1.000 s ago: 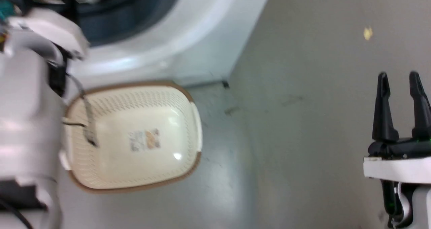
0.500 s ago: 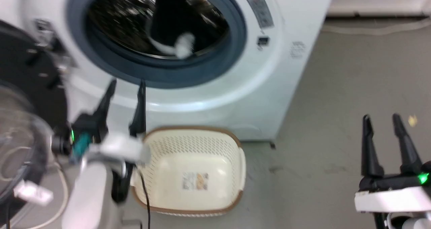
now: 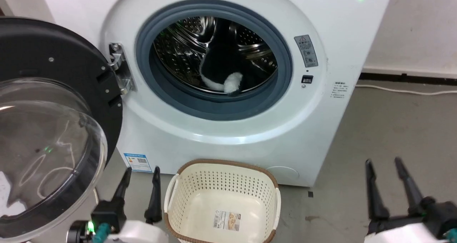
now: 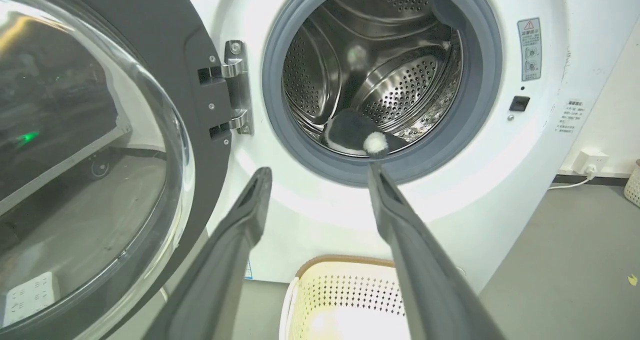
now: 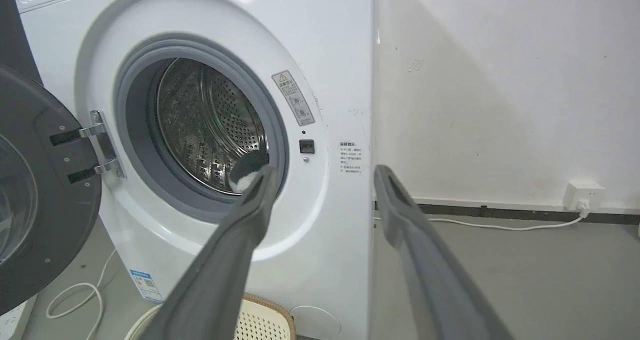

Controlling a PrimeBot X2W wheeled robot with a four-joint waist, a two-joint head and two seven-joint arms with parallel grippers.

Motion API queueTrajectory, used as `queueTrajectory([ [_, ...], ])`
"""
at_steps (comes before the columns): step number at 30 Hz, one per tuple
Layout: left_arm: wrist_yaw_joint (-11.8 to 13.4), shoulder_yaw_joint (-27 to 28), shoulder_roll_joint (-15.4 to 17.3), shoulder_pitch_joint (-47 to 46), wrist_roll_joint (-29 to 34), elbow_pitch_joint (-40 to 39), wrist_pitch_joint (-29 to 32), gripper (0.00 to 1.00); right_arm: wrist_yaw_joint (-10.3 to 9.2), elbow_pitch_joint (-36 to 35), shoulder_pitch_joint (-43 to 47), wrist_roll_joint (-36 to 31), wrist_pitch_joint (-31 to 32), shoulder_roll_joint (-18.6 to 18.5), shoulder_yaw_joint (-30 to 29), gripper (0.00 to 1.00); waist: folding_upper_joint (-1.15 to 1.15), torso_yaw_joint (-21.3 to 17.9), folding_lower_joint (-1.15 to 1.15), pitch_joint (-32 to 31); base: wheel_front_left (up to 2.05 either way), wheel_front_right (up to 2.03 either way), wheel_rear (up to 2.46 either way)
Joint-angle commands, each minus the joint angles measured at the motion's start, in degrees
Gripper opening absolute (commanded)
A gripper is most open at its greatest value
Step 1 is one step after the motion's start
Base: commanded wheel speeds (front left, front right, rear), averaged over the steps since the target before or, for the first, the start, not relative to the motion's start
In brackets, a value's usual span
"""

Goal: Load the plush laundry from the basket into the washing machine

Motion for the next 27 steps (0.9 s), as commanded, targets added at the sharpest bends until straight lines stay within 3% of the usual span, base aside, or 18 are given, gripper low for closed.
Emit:
queueTrajectory([
  [1, 0.32, -0.55, -0.07, 1.38, 1.05, -0.37, -0.25, 1.00, -0.04, 0.92, 1.68, -1.08, -0.24, 0.00, 0.29, 1.00, 0.00, 0.38, 0.00, -0.44, 0.00, 0.00, 0.00],
  [16, -1.33, -2.06, 0.00, 3.25, 2.92, -0.13, -0.25, 1.00, -0.04, 3.10, 3.30, -0.25, -0.24, 0.00, -0.12, 1.00, 0.00, 0.37, 0.00, -0.55, 0.00, 0.00, 0.00],
  [17, -1.05, -1.88, -0.20, 3.12, 2.78, -0.21, 0.08, 0.00, 0.01, 2.98, 2.76, -0.30, 0.03, 0.01, -0.03, 0.00, 0.00, 0.35, 0.01, -0.54, 0.00, 0.00, 0.00],
  [27, -0.87, -1.54, -0.29, 3.06, 3.20, -0.80, 0.95, 0.00, 0.01, 2.84, 2.43, -0.74, 0.90, 0.01, 0.22, 0.00, 0.00, 0.14, 0.01, -0.45, 0.00, 0.00, 0.00],
])
